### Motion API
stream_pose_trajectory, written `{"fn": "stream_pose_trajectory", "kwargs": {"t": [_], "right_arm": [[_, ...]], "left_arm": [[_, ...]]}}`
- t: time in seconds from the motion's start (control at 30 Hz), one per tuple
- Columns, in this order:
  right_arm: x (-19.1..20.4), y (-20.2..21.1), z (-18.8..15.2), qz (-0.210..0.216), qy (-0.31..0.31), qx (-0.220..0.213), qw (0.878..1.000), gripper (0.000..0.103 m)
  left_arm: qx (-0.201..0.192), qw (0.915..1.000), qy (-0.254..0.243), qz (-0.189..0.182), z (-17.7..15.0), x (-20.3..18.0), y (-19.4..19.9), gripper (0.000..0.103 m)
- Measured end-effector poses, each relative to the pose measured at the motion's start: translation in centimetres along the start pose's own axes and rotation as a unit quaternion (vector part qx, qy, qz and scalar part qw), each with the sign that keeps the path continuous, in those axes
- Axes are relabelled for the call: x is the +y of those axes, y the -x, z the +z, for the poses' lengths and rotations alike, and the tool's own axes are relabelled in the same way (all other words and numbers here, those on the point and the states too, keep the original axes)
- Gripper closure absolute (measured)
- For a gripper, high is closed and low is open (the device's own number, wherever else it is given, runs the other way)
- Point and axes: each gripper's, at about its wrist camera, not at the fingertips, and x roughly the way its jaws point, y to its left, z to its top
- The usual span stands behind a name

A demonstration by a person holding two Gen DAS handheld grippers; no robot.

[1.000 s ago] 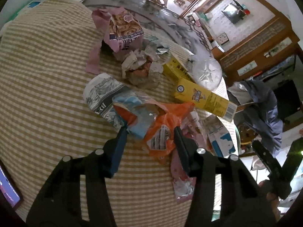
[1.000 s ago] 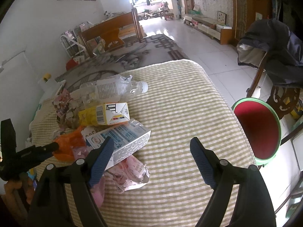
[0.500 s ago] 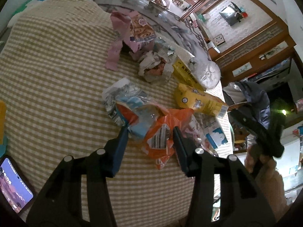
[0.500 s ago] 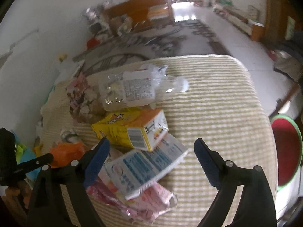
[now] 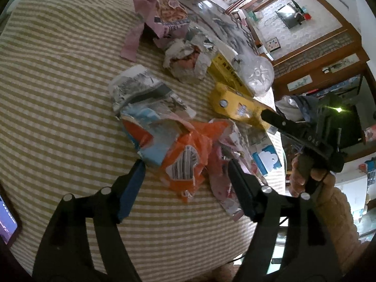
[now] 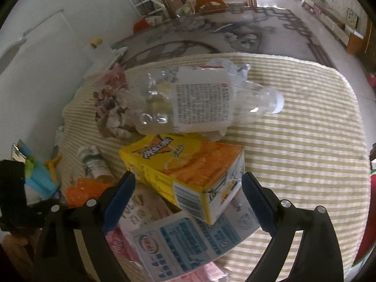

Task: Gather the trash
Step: 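Return both tools to the table above the orange snack bag, then grasp the orange snack bag with the left tool while the right tool grasps the yellow juice box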

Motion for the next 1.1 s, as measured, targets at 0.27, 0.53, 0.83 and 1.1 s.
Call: {"fn": "stream_pose_trajectory", "kwargs": {"t": [0.27, 0.53, 0.83, 1.1], "right_arm": [[1.6, 2.7, -0.6, 0.009, 0.014, -0.034, 0.999, 0.072], [3.5, 5.8, -1.9, 0.027, 0.011, -0.058, 0.998, 0.081], [4.9, 8.1, -3.2, 0.017, 0.002, -0.092, 0.996, 0.081], [5.7, 9.7, -3.1, -0.010, 0.015, -0.123, 0.992, 0.081]], "left_arm": [[-0.002, 1.0000, -0.001, 0.005, 0.1, -0.1, -0.4, 0.058], [-0.016, 0.9997, -0.015, 0.010, 1.5, -0.8, -0.5, 0.063], [-0.057, 0.9980, -0.026, 0.012, 2.5, -1.6, 1.3, 0.067], [-0.094, 0.9941, -0.052, 0.018, 3.2, -3.1, 3.5, 0.068]]}}
